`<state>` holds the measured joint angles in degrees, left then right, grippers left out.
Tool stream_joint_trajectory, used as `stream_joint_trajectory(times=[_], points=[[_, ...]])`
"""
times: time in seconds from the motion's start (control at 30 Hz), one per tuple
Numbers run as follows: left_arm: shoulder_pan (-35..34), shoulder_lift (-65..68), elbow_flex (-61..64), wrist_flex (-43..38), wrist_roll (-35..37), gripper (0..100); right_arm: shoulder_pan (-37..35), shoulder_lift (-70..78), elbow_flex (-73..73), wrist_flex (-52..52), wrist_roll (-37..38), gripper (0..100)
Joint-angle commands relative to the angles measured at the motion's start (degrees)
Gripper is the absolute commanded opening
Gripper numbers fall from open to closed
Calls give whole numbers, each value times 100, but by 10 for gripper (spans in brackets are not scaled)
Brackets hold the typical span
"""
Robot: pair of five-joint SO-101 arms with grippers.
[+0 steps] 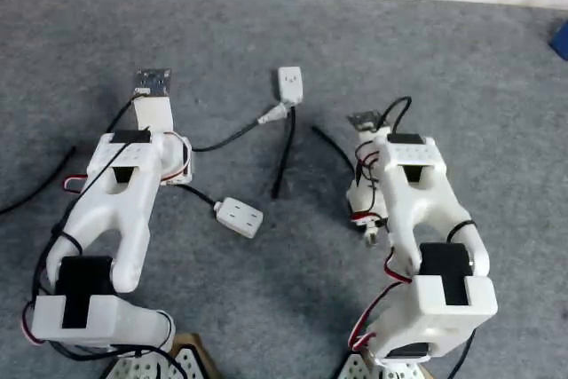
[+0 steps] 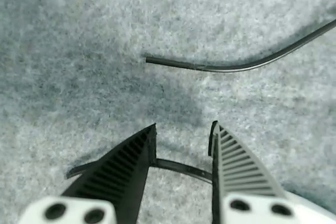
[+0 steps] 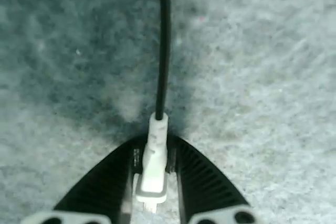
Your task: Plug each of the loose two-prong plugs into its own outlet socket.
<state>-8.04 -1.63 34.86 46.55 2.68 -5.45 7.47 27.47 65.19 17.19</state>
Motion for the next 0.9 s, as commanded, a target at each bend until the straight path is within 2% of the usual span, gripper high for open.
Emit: stream_joint_trajectory(times=[0.0,0.33,0.57,0.87], points=[[92,-22,-31,-70,-53,182,92,-233,-145,-92,18,10],[92,-22,-31,-79,-62,182,66,-215,-576,-84,18,14],[92,-22,-31,-79,-62,182,57,-215,-602,127,26,239],[101,-22,-22,-79,-62,182,-233,-207,-989,110,18,241]])
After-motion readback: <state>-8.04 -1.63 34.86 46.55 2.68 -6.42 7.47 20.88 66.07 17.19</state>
